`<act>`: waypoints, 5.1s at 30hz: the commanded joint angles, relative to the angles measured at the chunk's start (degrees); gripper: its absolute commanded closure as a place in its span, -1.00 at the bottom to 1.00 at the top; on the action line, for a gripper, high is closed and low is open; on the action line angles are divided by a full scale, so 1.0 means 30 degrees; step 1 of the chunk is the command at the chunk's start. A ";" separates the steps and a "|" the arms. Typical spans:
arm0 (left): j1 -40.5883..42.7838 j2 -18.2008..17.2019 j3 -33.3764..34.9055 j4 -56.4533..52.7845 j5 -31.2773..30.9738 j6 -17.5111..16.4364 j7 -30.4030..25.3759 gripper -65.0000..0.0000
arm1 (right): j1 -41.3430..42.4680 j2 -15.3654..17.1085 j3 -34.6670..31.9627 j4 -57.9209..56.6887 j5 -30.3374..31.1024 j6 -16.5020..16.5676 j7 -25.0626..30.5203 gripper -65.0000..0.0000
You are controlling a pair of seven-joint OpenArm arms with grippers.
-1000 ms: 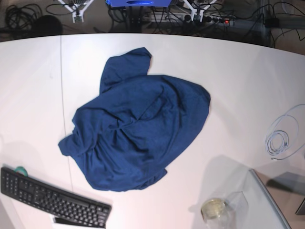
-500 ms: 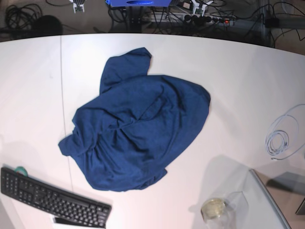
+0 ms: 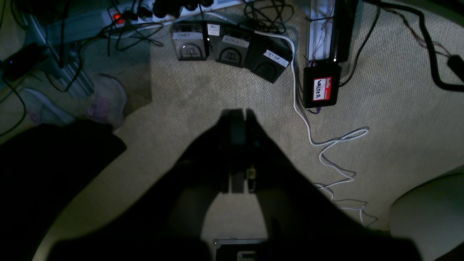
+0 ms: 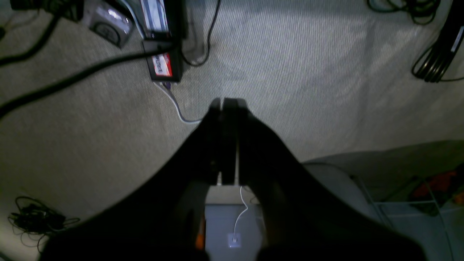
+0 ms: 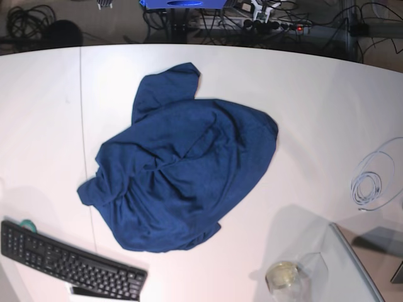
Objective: Layout the t-shirt on the table in an organized manner, then fold the t-shirt properly
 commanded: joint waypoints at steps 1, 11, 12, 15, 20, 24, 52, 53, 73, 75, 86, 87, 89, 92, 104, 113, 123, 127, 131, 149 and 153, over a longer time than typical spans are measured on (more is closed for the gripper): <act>0.0140 -0.0106 0.0010 0.0016 -0.0048 0.0084 -0.0023 1.00 | -0.0395 0.0095 0.0062 0.0312 0.0069 0.0045 0.0082 1.00; 0.4770 -0.1190 0.0274 0.7928 -0.0048 0.0084 -0.0023 1.00 | -0.7399 -0.0140 0.2465 1.1389 0.0069 -0.0043 -0.1179 1.00; 0.5385 -0.1249 0.0274 0.8866 -0.0048 0.0084 -0.0023 1.00 | -0.8044 -0.0257 0.3081 1.2532 0.0069 -0.0043 -0.1472 1.00; 0.6997 -0.1923 0.0245 1.1444 -0.0048 0.0084 -0.0023 1.00 | -0.9655 -0.0638 0.4487 1.5726 0.0069 -0.0043 -0.2116 1.00; 0.9810 -0.3007 0.0010 1.6895 -0.0077 0.0084 0.0094 1.00 | -1.1824 -0.1575 0.4927 2.0385 0.0069 0.0015 -0.2585 1.00; 1.2330 -0.4297 0.0010 2.2287 -0.0077 0.0084 0.0064 1.00 | -1.3260 -0.1751 0.4956 2.4781 0.0069 0.0015 -0.3347 1.00; 0.8345 -0.4677 -0.2656 3.0697 -0.9513 0.0084 0.5281 0.82 | 0.7224 -0.0140 0.4780 2.7477 0.5579 0.0045 -1.9230 0.03; 0.8345 -0.4677 -0.2832 3.0697 -0.9513 0.0084 0.5281 0.69 | 0.7663 -0.0140 0.4780 2.6510 0.5579 0.0045 -1.9201 0.03; 0.8081 -0.4414 -0.3096 2.9320 -0.9513 0.0084 0.5281 0.39 | 1.0066 -0.0022 0.1381 1.9096 0.5520 -0.0043 -1.6329 0.14; 0.8081 -0.4414 -0.3096 2.9320 -0.9513 0.0084 0.5281 0.39 | 1.0037 -0.0022 0.1469 1.8891 0.5520 -0.0043 -1.6124 0.48; 0.8081 -0.4414 -0.2862 2.9320 -0.9484 0.0084 0.5281 0.39 | 0.5407 -0.0022 0.1850 2.7389 0.5637 -0.0014 -1.6856 1.00; 0.8081 -0.4414 -0.2862 2.9320 -0.9513 0.0084 0.5281 0.39 | 0.4762 -0.0022 0.2172 2.8385 0.5637 -0.0014 -1.6944 1.00; 0.8081 -0.4355 -0.2832 2.9320 -0.9513 0.0084 0.5281 0.39 | 0.3678 -0.0022 0.2700 2.9938 0.5637 -0.0014 -1.6944 1.00; 0.8081 -0.4121 -0.2832 2.9320 -0.9425 0.0084 0.5281 0.39 | 0.2330 -0.0022 0.3872 3.1696 0.5637 0.0045 -1.6885 1.00; 0.7319 -0.4003 -0.1221 2.8939 -0.9396 0.0084 0.5222 0.39 | -0.0718 -0.0081 0.6744 3.3543 0.5667 0.0045 -1.6827 1.00; 0.6235 -0.3974 -0.1221 2.7591 -0.9542 0.0084 0.5281 0.34 | -0.1743 -0.0081 0.7740 3.3543 0.5667 0.0074 -1.6827 1.00; 0.5004 -0.2890 -0.0957 2.6682 -0.9542 0.0084 0.5281 -0.46 | -0.1802 -0.0081 0.7711 3.3543 0.5667 0.0074 -1.6885 1.00; 0.4154 -0.2773 -0.0605 2.5891 -0.9542 0.0084 0.5281 -0.46 | -0.1802 -0.0110 0.7711 3.3543 0.5667 0.0074 -1.6885 1.00; 0.3099 -0.2275 -0.0605 2.4719 -0.9542 0.0084 0.5281 -0.45 | -0.1802 -0.0110 0.7711 3.3543 0.5667 0.0074 -1.6885 1.00; 0.0784 -0.2480 0.0684 2.3283 -0.9396 0.0084 0.5281 1.00 | -0.1773 -0.0140 0.7682 3.3455 0.5667 0.0074 -1.6885 1.00; 0.0814 -0.3388 0.1739 2.5481 -0.9396 0.0084 0.5281 1.00 | -0.1773 -0.0052 0.6685 3.3455 0.5667 0.0074 -1.6856 1.00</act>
